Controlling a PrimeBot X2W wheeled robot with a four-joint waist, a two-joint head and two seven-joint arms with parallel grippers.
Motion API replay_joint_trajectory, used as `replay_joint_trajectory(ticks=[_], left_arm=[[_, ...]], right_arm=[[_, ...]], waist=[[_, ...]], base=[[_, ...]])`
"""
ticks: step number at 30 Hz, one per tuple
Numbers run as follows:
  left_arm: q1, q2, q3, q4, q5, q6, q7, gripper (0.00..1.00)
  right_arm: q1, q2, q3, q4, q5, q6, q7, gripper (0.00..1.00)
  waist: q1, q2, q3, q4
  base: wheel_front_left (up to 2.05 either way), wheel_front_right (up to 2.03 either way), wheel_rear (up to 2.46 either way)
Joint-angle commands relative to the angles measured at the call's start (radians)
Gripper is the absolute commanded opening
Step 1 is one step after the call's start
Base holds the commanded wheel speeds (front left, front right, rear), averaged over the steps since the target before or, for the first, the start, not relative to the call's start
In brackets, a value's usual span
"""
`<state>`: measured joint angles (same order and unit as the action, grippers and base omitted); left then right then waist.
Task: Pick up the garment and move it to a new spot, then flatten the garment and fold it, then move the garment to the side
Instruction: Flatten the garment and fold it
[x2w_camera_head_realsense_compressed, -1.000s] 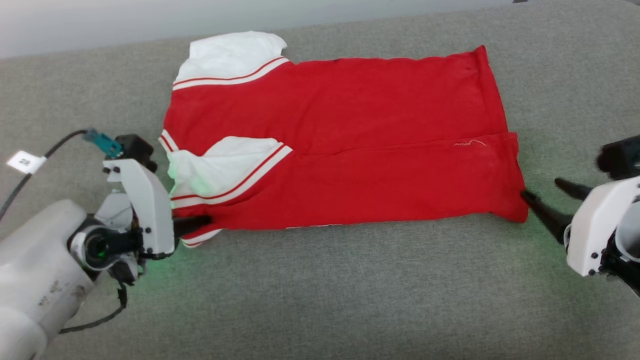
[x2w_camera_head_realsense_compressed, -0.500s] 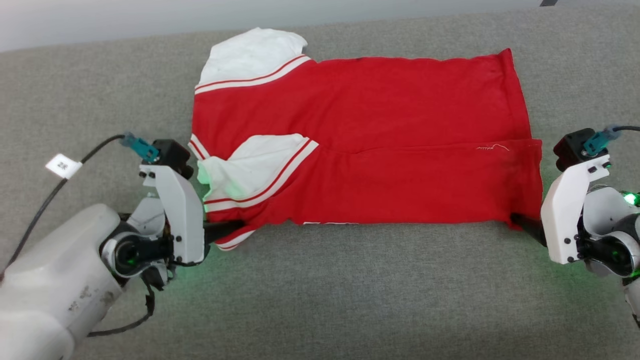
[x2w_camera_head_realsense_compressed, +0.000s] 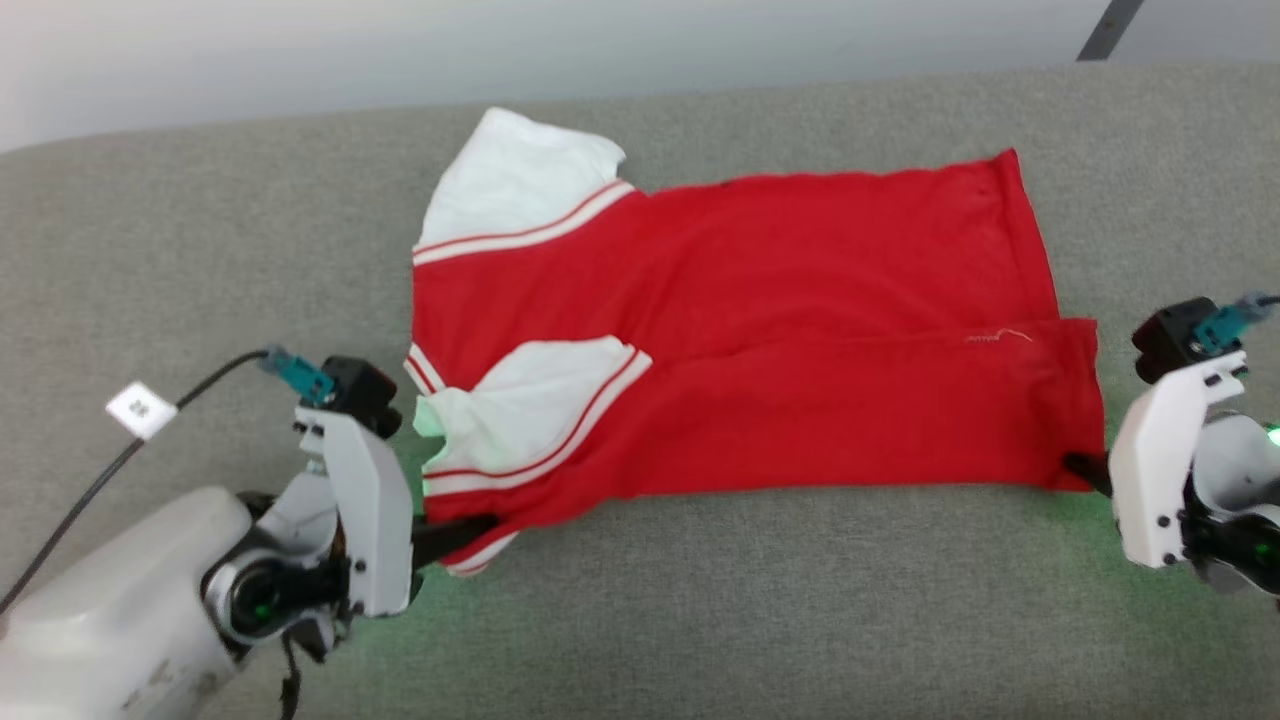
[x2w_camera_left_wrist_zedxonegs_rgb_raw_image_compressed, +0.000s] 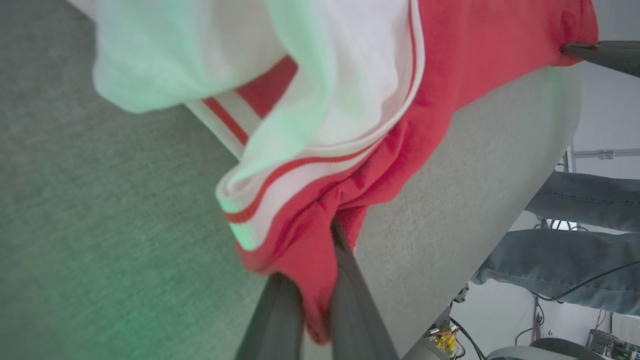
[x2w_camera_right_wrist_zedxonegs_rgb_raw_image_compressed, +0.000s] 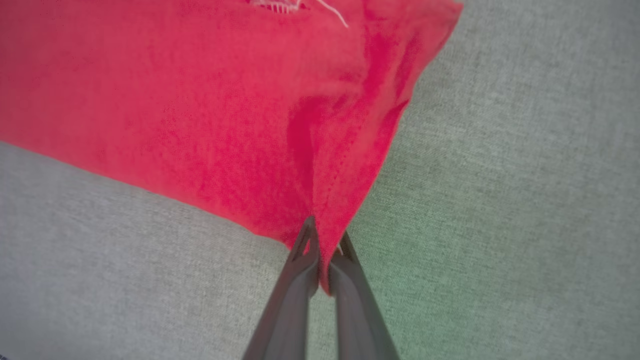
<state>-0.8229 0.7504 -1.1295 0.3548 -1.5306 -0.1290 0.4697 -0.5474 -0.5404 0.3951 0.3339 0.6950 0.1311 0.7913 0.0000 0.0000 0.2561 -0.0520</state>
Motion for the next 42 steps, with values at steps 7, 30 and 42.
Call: replay_joint_trajectory(ticks=[7,30,42], left_arm=[[0.094,0.089,-0.026,-0.174,0.038,-0.001,-0.045,0.00],[0.284,0.227,0.118,-0.374,0.080,0.175,-0.518,1.00],[0.025,0.117,0.239,-0.092,0.268,0.192,-0.695,1.00]], right_arm=[[0.113,-0.101,-0.017,-0.110,0.084,-0.001,0.040,0.00],[0.350,0.132,-0.429,-0.384,-0.145,0.000,-0.377,1.00],[0.247,0.357,-0.409,-0.384,-0.306,0.000,-0.731,1.00]], waist=[[0.0000,0.0000,-0.035,0.029],[0.0000,0.0000,-0.033,0.045],[0.0000,0.0000,0.046,-0.063]], base=[[0.00,0.00,0.00],[0.00,0.00,0.00],[0.00,0.00,0.00]])
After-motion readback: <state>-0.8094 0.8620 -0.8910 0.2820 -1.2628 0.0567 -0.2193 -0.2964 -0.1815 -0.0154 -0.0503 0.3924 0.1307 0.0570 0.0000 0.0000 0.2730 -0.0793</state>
